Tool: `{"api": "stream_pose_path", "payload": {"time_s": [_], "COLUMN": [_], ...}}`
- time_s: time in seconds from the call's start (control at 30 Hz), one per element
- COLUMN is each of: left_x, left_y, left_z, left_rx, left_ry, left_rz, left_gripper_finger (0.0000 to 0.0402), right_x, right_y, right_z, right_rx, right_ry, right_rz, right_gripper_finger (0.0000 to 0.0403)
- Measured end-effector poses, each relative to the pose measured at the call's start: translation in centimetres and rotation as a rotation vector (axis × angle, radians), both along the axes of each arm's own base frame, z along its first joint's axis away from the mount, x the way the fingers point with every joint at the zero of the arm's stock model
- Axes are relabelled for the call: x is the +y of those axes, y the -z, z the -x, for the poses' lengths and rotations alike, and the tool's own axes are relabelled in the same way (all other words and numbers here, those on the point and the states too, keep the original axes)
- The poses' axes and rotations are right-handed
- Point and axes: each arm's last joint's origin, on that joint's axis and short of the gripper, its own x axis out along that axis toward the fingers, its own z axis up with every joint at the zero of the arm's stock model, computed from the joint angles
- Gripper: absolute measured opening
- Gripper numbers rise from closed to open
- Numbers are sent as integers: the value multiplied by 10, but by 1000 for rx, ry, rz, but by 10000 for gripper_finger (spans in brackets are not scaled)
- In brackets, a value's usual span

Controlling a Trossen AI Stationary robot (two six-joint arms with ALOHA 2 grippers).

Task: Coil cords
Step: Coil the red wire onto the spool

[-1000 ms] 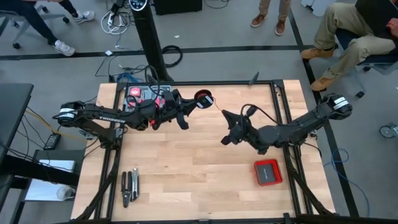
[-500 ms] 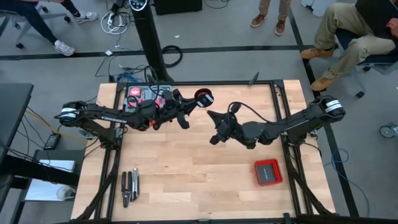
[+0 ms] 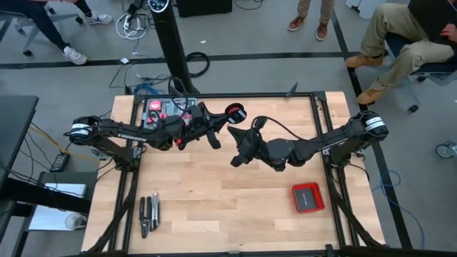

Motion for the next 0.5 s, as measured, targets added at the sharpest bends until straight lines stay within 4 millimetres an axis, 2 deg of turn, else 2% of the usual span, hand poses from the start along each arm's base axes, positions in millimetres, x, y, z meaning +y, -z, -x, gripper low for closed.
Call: {"api": "stream_pose_path", "payload": {"time_s": [0.2, 0.5], "left_x": [0, 1], "left_y": [3, 8], "left_z": [-1, -2], "left_rx": [28, 99], "left_ry": [-13, -38], "left_rz": [3, -34], "left_gripper_finger": [0, 0], "right_x": [1, -10], "right_y": [-11, -12], "right_z": [-1, -3], "right_rx": [-14, -12], "right_ry": [-4, 16], "right_rz": [6, 26], "right_gripper_finger": [0, 0]}}
